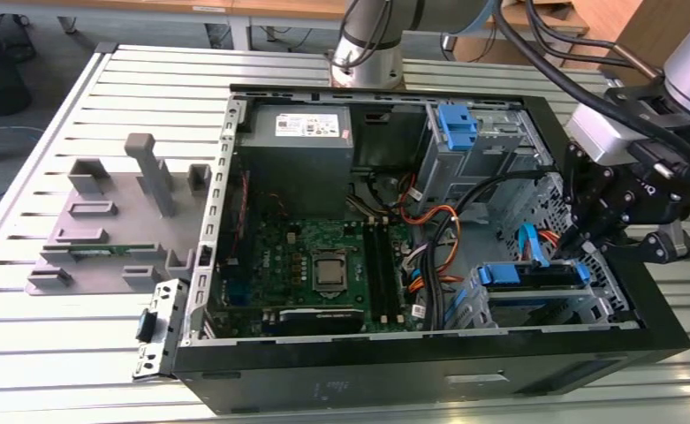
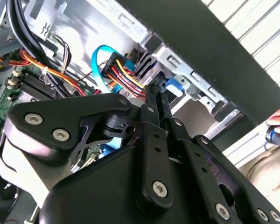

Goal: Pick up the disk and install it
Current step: 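Insert the second disk wire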

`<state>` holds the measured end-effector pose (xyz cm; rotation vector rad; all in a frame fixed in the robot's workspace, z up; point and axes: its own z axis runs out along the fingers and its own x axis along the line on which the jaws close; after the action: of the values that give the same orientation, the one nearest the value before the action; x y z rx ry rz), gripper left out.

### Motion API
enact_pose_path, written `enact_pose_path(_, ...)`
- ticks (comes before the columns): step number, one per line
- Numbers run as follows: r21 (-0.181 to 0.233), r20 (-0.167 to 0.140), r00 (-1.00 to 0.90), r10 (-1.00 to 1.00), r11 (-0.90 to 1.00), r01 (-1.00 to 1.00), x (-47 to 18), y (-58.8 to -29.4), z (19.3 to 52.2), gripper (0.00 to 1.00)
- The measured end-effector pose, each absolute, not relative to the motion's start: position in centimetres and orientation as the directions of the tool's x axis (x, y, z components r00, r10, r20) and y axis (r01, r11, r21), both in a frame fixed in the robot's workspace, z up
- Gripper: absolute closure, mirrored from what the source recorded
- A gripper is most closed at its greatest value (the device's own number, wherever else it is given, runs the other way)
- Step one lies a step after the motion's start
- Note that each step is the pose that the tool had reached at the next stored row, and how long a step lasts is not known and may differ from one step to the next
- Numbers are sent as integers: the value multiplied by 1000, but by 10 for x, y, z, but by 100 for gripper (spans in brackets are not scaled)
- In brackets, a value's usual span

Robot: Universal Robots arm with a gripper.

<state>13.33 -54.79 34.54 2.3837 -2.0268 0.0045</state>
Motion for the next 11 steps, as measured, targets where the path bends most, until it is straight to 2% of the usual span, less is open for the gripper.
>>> enact_pose_path(11,7,11,85,-996,-85,-996,129,-548,345,84)
